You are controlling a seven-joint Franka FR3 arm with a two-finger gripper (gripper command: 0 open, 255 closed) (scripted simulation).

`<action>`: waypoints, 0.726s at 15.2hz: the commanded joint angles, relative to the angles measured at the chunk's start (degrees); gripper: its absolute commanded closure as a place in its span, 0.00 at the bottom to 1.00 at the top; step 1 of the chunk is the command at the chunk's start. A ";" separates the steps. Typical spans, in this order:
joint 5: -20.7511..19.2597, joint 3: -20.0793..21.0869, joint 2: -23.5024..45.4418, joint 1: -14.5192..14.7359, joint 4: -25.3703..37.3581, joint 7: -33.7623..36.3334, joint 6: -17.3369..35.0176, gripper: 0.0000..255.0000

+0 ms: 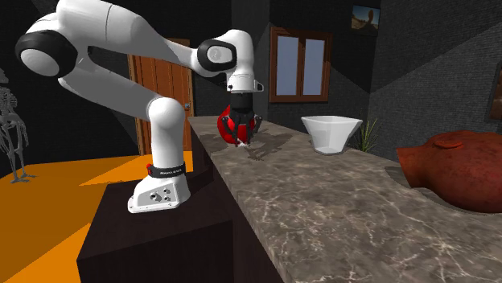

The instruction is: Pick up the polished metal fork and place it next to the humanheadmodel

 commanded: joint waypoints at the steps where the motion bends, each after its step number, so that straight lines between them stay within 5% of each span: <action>1: 1.09 1.14 -0.51 0.22 1.07 -0.21 -1.57 1.00; 11: 5.91 6.12 -1.21 1.83 7.53 -1.01 -8.61 1.00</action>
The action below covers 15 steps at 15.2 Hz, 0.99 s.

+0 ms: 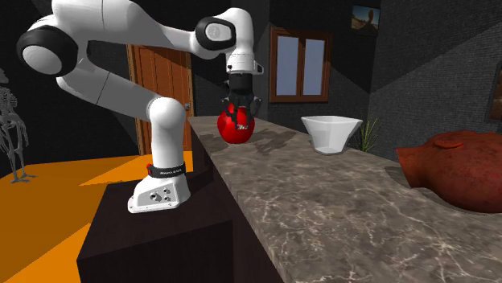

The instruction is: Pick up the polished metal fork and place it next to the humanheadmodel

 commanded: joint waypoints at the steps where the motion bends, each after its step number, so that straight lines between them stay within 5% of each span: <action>1: 0.82 0.81 0.11 0.33 1.44 -0.21 -1.31 1.00; 15: 5.79 5.92 2.24 2.47 12.15 -1.29 -9.87 1.00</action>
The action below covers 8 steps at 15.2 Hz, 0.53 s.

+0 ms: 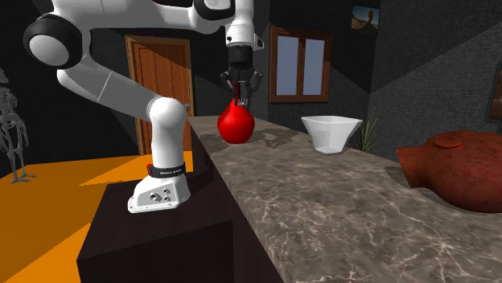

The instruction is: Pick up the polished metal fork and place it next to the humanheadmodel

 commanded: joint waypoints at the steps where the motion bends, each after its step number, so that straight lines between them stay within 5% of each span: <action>1: 0.63 0.64 0.50 0.30 1.71 -0.17 -1.23 1.00; 5: 1.49 1.51 1.31 0.71 4.25 -0.43 -2.97 1.00; 8: -0.45 -3.11 6.73 2.70 8.43 -2.77 -0.17 1.00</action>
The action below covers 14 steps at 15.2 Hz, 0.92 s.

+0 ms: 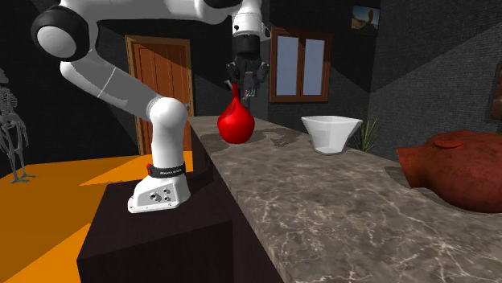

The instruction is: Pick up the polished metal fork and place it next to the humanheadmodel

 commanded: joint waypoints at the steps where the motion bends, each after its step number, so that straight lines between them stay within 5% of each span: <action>1: -0.94 -2.97 3.87 1.63 3.12 -1.46 1.82 1.00; 9: -1.46 -17.26 18.99 10.36 17.22 -9.17 7.94 1.00; 14: 2.31 -30.44 29.69 19.66 27.98 -15.89 11.03 1.00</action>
